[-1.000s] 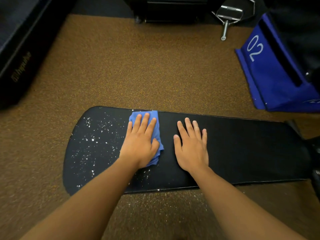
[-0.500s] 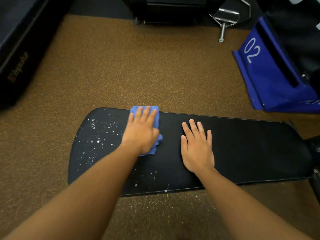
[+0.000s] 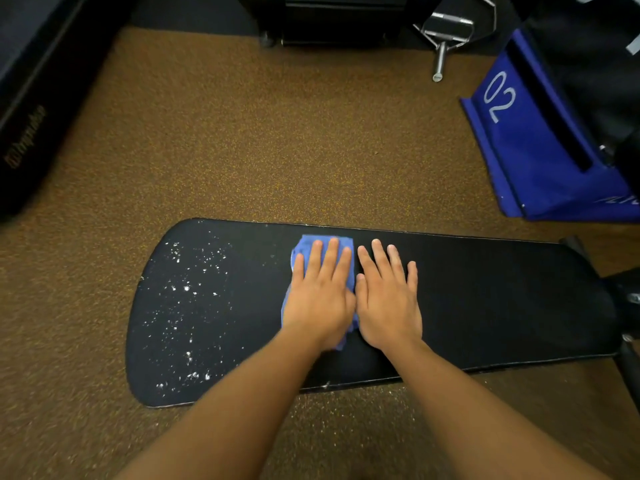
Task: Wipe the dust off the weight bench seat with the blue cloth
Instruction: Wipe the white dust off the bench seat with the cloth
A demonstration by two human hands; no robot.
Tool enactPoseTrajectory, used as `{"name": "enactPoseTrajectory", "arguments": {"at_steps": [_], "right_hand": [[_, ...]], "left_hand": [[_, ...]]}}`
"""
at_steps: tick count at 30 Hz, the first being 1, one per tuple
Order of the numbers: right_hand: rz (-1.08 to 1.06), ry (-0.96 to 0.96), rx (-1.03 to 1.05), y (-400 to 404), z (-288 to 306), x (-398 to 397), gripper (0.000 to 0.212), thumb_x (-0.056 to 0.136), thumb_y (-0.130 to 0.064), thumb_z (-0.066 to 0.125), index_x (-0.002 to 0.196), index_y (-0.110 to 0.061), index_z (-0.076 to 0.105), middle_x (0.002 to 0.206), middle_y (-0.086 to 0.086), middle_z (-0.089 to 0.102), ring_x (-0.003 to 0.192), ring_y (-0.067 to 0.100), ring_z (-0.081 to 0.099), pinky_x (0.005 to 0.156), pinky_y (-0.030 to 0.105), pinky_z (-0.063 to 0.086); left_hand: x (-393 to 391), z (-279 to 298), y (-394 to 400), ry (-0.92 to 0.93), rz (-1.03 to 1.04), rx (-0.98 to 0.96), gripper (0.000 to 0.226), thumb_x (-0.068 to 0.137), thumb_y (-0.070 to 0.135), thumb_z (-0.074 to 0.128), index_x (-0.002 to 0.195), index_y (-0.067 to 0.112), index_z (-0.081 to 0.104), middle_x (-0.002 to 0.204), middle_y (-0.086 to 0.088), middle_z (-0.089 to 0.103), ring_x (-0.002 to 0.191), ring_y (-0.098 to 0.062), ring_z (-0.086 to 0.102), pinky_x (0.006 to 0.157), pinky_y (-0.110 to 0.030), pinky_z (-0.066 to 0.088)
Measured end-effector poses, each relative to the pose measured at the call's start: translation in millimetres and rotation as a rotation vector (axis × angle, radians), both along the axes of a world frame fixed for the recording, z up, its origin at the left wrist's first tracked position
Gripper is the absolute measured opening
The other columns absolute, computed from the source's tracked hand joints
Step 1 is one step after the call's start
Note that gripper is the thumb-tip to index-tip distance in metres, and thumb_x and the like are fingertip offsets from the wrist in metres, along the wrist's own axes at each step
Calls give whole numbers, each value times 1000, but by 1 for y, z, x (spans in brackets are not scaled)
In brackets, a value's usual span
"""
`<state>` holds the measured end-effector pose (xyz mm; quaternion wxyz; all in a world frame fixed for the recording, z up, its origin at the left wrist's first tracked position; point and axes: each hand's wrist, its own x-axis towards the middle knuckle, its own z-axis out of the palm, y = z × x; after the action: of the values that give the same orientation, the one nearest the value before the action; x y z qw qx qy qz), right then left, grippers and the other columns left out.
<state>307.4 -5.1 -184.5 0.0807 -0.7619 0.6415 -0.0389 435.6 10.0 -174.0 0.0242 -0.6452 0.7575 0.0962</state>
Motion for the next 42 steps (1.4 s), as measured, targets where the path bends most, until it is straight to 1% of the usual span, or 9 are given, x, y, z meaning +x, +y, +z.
{"name": "enactPoseTrajectory", "arguments": {"at_steps": [2, 9, 15, 17, 20, 23, 27, 32, 42], "right_hand": [[-5, -16, -6, 0, 0, -1, 60, 94, -39, 7, 150, -25, 22, 160, -1, 16, 147, 19, 5, 118, 49, 4], [-5, -29, -8, 0, 0, 1, 57, 96, -39, 12, 149, -24, 25, 159, 0, 19, 147, 22, 8, 117, 52, 6], [36, 43, 34, 1, 3, 4, 62, 93, -44, 5, 151, -26, 16, 161, -1, 11, 147, 25, 1, 116, 56, 3], [62, 45, 38, 2, 3, 3, 60, 94, -45, 6, 151, -28, 17, 161, -3, 11, 147, 24, 1, 116, 56, 2], [56, 25, 34, 4, 3, 0, 52, 100, -44, 16, 150, -31, 19, 160, -5, 13, 147, 22, 1, 116, 55, 2], [54, 21, 37, 1, 3, 1, 51, 101, -44, 19, 150, -32, 19, 160, -5, 12, 147, 21, 0, 116, 55, 1], [35, 39, 32, 2, 5, 4, 54, 98, -45, 14, 150, -31, 19, 160, -4, 13, 147, 22, 2, 116, 56, 3], [41, 57, 34, 3, 4, 4, 60, 94, -45, 6, 150, -31, 20, 160, -4, 14, 147, 22, 3, 116, 55, 5], [35, 21, 6, 3, 4, 3, 54, 97, -42, 15, 149, -30, 25, 159, -3, 20, 147, 23, 8, 116, 55, 7]], "left_hand": [[17, 1, -26, -25, 33, 4, 65, 93, 33, 21, 152, 14, 3, 161, -8, 1, 147, -30, -4, 116, -49, 1], [50, -1, -7, 58, 151, -67, 74, 81, 36, 10, 149, 11, 22, 159, -12, 17, 145, -33, 10, 116, -51, 6], [14, 0, 13, 2, -5, -16, 73, 83, 36, 3, 152, 13, 3, 161, -10, 0, 147, -32, -4, 116, -51, 0], [23, -1, 0, -15, -4, -31, 71, 84, 38, 5, 152, 16, 6, 161, -7, 3, 147, -29, -3, 116, -49, 2], [58, 1, -17, 9, 179, -32, 69, 85, 37, 13, 152, 19, 13, 161, -7, 9, 147, -29, 3, 115, -50, 7], [78, 1, 2, 49, 218, -36, 73, 81, 38, 8, 151, 19, 18, 160, -9, 11, 146, -30, 5, 116, -50, 9], [45, 5, 64, 85, 235, -28, 69, 85, 36, 12, 151, 16, 18, 160, -12, 9, 147, -32, 4, 117, -51, 7], [-17, -3, 69, 111, 192, -83, 61, 90, 32, 22, 147, 10, 29, 154, -17, 27, 143, -37, 20, 111, -58, 24], [-10, -13, 112, 92, 213, -76, 60, 91, 28, 30, 148, 8, 29, 155, -18, 25, 144, -37, 17, 110, -57, 15]]}}
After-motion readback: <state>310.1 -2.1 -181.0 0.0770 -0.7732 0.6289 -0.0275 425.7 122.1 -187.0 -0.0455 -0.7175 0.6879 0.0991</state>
